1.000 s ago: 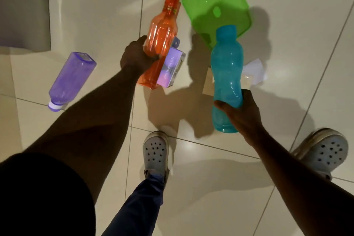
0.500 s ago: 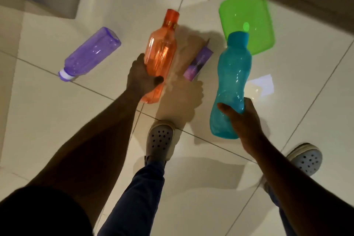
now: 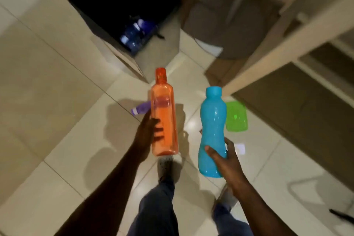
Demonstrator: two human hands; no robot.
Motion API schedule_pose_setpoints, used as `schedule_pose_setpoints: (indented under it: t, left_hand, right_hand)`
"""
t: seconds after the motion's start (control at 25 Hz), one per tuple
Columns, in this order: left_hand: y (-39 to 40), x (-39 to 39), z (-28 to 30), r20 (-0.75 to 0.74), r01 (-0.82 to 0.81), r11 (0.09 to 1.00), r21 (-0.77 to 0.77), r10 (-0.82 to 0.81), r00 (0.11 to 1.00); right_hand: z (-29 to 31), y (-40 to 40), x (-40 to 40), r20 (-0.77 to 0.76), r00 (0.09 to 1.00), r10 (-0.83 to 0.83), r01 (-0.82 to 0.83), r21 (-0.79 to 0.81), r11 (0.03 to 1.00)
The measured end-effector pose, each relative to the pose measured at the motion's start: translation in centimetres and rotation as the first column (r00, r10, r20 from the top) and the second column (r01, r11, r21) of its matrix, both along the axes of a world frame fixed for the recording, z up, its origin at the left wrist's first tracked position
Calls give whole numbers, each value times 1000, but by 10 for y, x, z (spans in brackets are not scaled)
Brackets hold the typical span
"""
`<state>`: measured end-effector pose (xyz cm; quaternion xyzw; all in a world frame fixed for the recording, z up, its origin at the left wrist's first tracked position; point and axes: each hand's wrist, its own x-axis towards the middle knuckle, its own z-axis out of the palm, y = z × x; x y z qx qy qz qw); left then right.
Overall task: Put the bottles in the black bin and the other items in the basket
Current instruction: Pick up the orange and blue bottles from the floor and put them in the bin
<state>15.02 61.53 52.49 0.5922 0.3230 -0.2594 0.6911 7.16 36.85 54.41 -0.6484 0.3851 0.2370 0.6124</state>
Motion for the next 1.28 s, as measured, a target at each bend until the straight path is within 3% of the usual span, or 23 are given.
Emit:
schedule_pose_setpoints:
  t: [0.12, 0.24, 0.32, 0.48, 0.6, 0.76, 0.92, 1.08, 1.28]
  left_hand:
    - [18, 9, 67, 78, -1, 994, -112, 10, 997]
    - [32, 33, 110, 126, -3, 994, -109, 17, 992]
    - [37, 58, 128, 82, -100, 990, -104, 108, 991]
    - [43, 134, 141, -69, -360, 933, 25, 361, 930]
    - [55, 199, 143, -45, -427, 898, 109, 434, 900]
    - [78, 277, 137, 124, -370, 910, 187, 352, 928]
    - [92, 310, 126, 263, -323, 818, 475, 218, 940]
    - [94, 273, 81, 138, -129, 735, 666, 49, 989]
    - [84, 205, 26, -55, 131, 742, 657, -126, 991]
  right_hand:
    - [58, 28, 38, 12, 999, 38, -38, 7, 999]
    - [96, 43, 84, 27, 997, 71, -72, 37, 997]
    - [113, 51, 118, 23, 994, 106, -106, 41, 993]
    - [121, 65, 210, 54, 990, 133, -136, 55, 989]
    - [115, 87, 296, 88, 972, 216, -223, 73, 972]
    - [101, 128, 404, 192, 935, 297, -310, 42, 950]
    - [78, 142, 456, 254, 837, 485, -434, -233, 870]
    - [37, 125, 423, 226, 839, 494, -426, -291, 857]
    - [-19, 110, 336, 96, 778, 621, -551, -370, 748]
